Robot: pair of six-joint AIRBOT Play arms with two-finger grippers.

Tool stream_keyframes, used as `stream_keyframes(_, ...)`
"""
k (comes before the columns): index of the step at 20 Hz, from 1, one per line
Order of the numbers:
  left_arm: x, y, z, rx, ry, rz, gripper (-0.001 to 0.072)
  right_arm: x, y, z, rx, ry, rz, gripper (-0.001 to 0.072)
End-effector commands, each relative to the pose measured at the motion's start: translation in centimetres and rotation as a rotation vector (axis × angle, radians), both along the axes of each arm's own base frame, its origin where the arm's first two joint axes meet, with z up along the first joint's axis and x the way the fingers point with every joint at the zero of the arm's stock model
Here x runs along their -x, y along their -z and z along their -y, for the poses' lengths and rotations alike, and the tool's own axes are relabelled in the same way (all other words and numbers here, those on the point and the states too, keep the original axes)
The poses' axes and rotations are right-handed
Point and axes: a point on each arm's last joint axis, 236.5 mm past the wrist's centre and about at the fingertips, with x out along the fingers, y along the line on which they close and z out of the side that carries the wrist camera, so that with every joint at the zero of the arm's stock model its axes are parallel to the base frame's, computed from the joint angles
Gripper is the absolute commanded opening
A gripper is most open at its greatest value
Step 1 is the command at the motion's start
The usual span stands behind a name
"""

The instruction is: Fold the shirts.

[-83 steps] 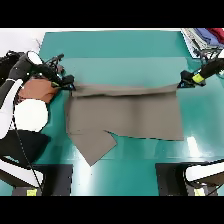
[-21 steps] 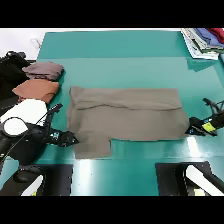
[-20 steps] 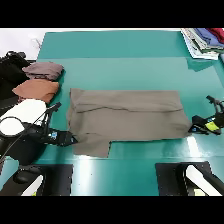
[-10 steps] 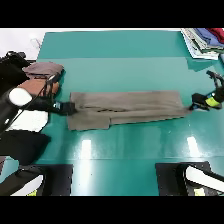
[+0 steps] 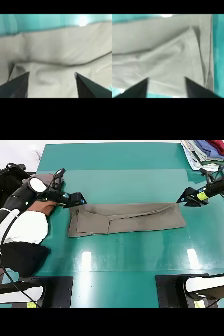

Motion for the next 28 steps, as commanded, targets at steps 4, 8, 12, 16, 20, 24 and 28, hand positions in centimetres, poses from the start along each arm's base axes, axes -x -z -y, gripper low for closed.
stream_keyframes(4,-0.7,-2.5,1.9,0.086,0.012,0.002,0.0039,3.8,4.3,5.4,-0.144,0.115,-0.052,0.0598)
stream_keyframes(8,0.2,-2.4,6.3,0.101,0.073,0.023,0.0030,5.7,8.3,4.9,-0.291,0.157,-0.118,0.0580)
stream_keyframes(12,1.1,-0.3,12.1,0.120,0.125,0.011,0.0029,3.8,9.2,0.5,-0.405,0.094,-0.097,0.0433)
stream_keyframes(16,1.4,2.0,17.2,0.124,0.202,-0.013,0.0029,2.7,8.5,-2.5,-0.360,-0.002,-0.058,0.0056)
stream_keyframes(20,0.7,3.5,21.5,0.145,0.254,-0.023,0.0029,0.5,1.0,-3.6,-0.312,-0.035,0.116,0.0014)
stream_keyframes(24,0.8,5.9,24.9,0.144,0.311,-0.073,0.0029,-1.4,-10.8,-8.2,-0.273,-0.131,0.346,0.0014)
stream_keyframes(28,0.5,7.4,26.1,0.166,0.291,-0.107,0.0029,-0.2,-17.9,-15.6,-0.275,-0.280,0.457,0.0014)
